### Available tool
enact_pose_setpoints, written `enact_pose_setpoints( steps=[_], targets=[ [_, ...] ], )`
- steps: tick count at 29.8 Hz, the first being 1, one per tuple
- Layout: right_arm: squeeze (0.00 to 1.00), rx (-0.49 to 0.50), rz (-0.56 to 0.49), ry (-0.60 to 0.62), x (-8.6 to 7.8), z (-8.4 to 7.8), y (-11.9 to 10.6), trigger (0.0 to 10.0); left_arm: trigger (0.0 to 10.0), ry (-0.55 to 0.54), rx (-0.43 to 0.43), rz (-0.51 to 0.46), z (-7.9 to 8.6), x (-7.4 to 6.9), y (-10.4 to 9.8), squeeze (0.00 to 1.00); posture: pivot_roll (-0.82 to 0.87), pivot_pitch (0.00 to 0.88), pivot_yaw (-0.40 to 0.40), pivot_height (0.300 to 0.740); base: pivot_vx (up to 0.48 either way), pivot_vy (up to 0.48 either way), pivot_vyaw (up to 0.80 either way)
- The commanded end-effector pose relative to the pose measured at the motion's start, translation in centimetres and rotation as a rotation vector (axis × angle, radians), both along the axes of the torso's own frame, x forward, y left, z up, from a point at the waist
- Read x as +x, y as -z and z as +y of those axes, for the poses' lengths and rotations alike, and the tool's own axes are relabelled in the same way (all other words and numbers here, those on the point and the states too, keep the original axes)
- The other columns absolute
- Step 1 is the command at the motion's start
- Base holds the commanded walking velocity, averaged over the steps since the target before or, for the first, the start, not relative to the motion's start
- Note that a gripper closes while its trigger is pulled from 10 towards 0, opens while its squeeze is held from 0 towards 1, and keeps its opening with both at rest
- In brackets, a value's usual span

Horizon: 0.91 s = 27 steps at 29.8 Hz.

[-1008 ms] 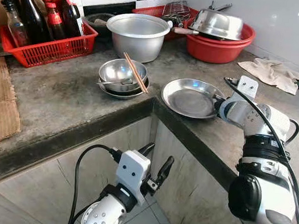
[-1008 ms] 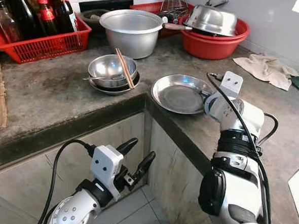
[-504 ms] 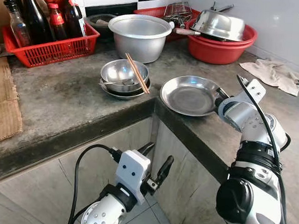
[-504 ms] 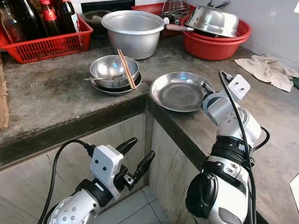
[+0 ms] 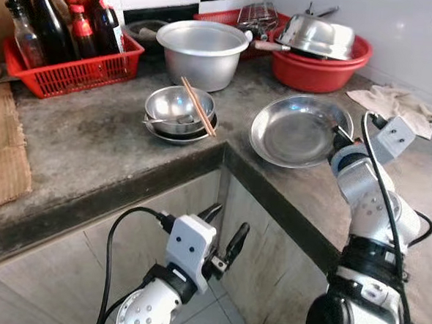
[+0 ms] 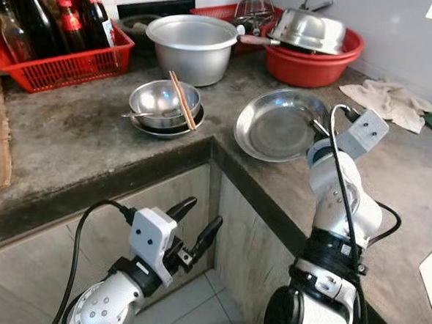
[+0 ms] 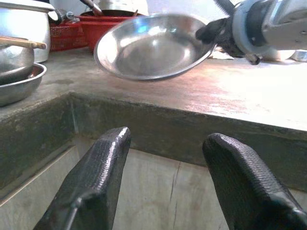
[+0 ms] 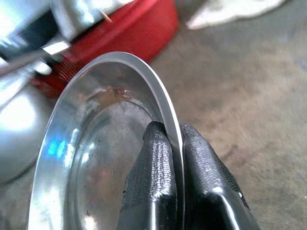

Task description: Kitchen organization

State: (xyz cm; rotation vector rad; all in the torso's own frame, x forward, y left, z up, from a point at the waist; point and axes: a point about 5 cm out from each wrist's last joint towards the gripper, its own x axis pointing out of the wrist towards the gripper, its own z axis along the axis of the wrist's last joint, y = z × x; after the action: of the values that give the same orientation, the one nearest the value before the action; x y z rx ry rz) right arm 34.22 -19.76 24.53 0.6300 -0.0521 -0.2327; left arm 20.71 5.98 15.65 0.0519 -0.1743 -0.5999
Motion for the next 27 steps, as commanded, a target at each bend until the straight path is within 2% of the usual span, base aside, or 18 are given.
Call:
enact_pose_setpoints(
  steps=[1, 2, 7, 10, 13, 14, 18, 27],
  targets=[
    [0.00, -0.025, -0.106, -0.002, -0.8, 0.3, -1.6, 0.0, 10.0, -0.009, 0.009, -0.004, 0.1, 0.1, 0.1, 0.00, 0.15, 0.099, -0.041, 0.740, 0.000, 0.000, 0.00],
    [0.00, -0.044, -0.127, 0.004, -1.2, 0.4, -1.8, 0.0, 10.0, -0.013, 0.010, -0.005, 0.1, 0.1, 0.1, 0.00, 0.15, 0.097, -0.040, 0.740, 0.000, 0.000, 0.00],
    [0.00, -0.375, -0.238, 0.011, -2.5, 1.3, -3.1, 0.0, 10.0, -0.053, 0.006, -0.034, 0.5, 0.5, -0.5, 0.00, 0.15, 0.095, -0.038, 0.740, 0.000, 0.000, 0.00],
    [0.00, -0.486, -0.255, -0.008, -3.3, 2.1, -2.6, 0.0, 10.0, -0.062, -0.005, -0.038, 0.6, 0.7, -0.9, 0.00, 0.15, 0.091, -0.037, 0.740, 0.000, 0.000, -0.53],
    [0.00, -0.535, -0.260, -0.014, -3.9, 2.6, -2.4, 0.0, 10.0, -0.069, -0.004, -0.037, 0.7, 0.9, -0.9, 0.00, 0.15, 0.091, -0.035, 0.740, 0.000, 0.000, -0.80],
    [0.00, -0.585, -0.272, -0.019, -4.6, 3.0, -2.2, 0.0, 10.0, -0.075, -0.001, -0.031, 0.9, 1.0, -0.9, 0.00, 0.15, 0.088, -0.030, 0.740, 0.000, 0.480, -0.79],
    [0.00, -0.651, -0.255, 0.009, -5.4, 2.9, -1.4, 0.0, 10.0, -0.066, 0.008, -0.028, 0.9, 1.0, -0.7, 0.00, 0.15, 0.086, -0.028, 0.740, 0.000, 0.447, -0.79],
    [0.00, -0.696, -0.231, 0.070, -6.0, 2.2, -0.8, 0.0, 10.0, -0.059, 0.003, -0.036, 0.8, 1.2, -0.8, 0.00, 0.14, 0.075, -0.021, 0.740, 0.000, 0.000, -0.79]
  ],
)
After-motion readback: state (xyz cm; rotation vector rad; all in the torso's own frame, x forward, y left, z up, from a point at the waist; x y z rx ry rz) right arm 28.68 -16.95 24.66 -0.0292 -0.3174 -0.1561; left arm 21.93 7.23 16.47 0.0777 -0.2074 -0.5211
